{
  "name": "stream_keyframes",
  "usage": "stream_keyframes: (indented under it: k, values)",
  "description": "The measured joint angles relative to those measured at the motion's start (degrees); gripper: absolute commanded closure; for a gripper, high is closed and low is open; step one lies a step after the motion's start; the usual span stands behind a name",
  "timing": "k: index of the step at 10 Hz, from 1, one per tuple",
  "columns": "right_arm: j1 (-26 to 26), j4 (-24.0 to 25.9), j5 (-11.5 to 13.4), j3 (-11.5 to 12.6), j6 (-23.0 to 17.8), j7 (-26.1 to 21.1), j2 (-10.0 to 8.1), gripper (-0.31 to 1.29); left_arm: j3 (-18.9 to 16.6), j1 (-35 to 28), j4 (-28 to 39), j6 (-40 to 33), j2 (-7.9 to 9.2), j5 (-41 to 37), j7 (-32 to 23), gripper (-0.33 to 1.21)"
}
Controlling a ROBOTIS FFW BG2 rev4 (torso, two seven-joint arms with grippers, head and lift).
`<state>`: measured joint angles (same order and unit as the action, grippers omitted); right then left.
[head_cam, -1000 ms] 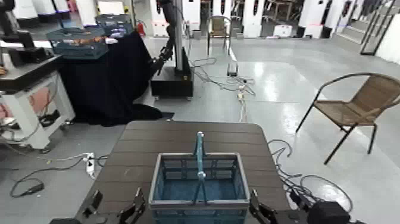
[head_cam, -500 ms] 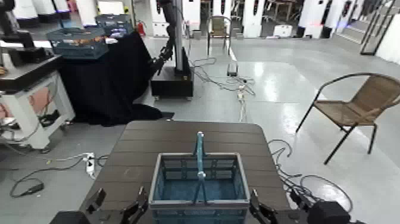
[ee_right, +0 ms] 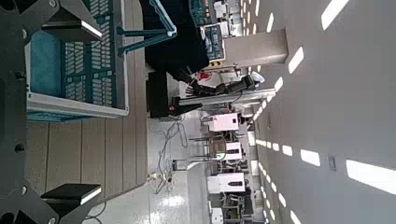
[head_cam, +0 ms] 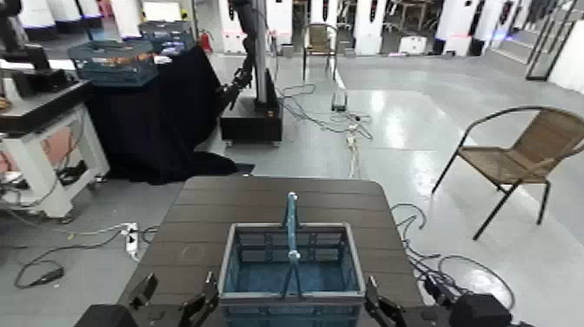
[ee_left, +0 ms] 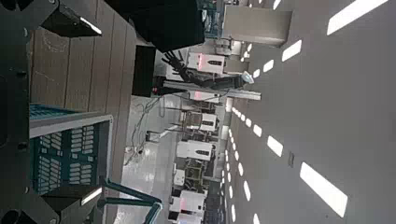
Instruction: Place the crate on the table.
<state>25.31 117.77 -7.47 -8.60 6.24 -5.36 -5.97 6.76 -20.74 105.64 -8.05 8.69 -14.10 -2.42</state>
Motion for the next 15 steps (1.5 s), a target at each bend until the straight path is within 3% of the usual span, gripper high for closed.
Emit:
stream_keyframes:
  k: [15]
  values:
    - [0.2,0.2,0.1,0.0,-0.3,0.0,0.27,0.15,0.0,0.0,0.8,0.7,0.08,0.4,0.2,0.12]
